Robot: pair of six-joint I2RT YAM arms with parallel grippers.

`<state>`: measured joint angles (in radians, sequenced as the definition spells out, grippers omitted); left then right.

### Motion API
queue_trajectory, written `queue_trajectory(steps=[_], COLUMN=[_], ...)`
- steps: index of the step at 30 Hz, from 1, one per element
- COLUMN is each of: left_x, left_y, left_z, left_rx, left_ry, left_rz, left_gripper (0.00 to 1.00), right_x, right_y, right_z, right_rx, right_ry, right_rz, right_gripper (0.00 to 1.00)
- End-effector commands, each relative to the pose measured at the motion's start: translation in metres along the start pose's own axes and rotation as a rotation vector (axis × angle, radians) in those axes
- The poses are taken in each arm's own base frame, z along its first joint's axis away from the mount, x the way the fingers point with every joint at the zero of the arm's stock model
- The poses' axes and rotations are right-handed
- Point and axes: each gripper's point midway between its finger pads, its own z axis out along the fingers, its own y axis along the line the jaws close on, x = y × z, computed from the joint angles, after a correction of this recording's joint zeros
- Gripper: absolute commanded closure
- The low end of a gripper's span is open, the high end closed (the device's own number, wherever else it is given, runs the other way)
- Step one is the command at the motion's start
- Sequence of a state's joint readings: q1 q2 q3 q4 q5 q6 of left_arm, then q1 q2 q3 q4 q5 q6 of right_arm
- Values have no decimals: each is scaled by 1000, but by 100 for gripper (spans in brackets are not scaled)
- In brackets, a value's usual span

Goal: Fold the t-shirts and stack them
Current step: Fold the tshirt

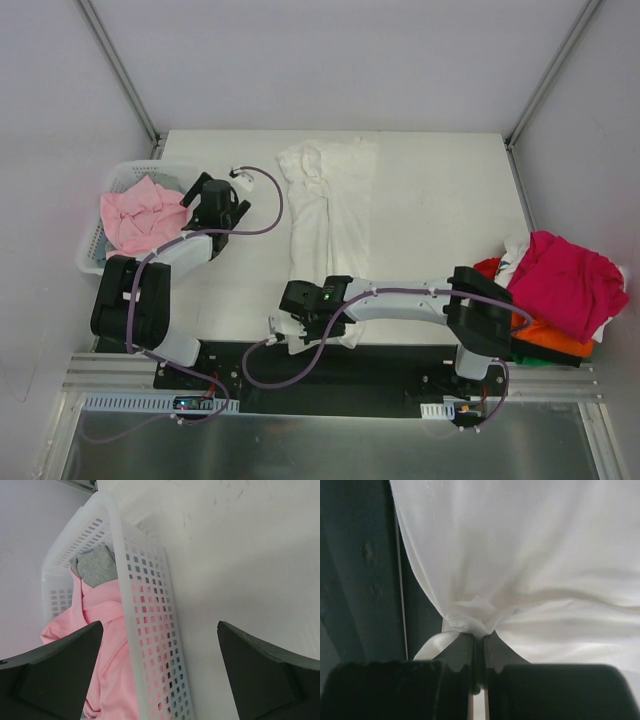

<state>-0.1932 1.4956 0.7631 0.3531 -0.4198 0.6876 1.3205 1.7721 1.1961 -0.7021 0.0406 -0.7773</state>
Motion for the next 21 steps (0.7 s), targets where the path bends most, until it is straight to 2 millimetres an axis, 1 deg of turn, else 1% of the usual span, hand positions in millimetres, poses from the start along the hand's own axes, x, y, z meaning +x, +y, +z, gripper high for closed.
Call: queue_trajectory(steps=[1,4,7,10,11,13,14,16,17,18,19,21], left_x=[-11,-12,-11,-10,-10,-11,-11,-12,-12,-13,-12,-13], left_y=[-7,-9,-10,-10,-10,-10,-10,-10,-10,-11,-10,-10], left_z=[2,2,2,2,2,2,2,2,2,2,2,1], left_rx=[19,23,24,23,23,22,25,25,27,28,27,27], left_ry=[-32,-35,-31,-30,-30,-35,-35,-38,-40,-41,-38,-42], left_rz=[-31,-28,-22,-16,-16,-17,-19,-22,-20,-19,-20,-17], left_gripper=[1,1,1,1,1,1,1,1,1,1,1,1], right_x=[-19,-24,-24,-19,-17,-13,-11,-9,-6,-4,2,4], right_y=[-12,-24,-38,-52,-62,-70,-79,-87,-97,-102,-111,-122], right_z=[-52,-65,-77,-83,-87,-86,-89,-90,-94,-94,-95,-100], right_rx=[73,126,193,232,255,264,282,292,311,318,329,343], right_ry=[-89,-98,-90,-70,-63,-41,-42,-33,-31,-23,-14,-14], right_rz=[30,29,11,12,26,29,46,50,68,72,93,110], right_gripper=[99,99,99,99,99,99,99,99,99,99,99,99])
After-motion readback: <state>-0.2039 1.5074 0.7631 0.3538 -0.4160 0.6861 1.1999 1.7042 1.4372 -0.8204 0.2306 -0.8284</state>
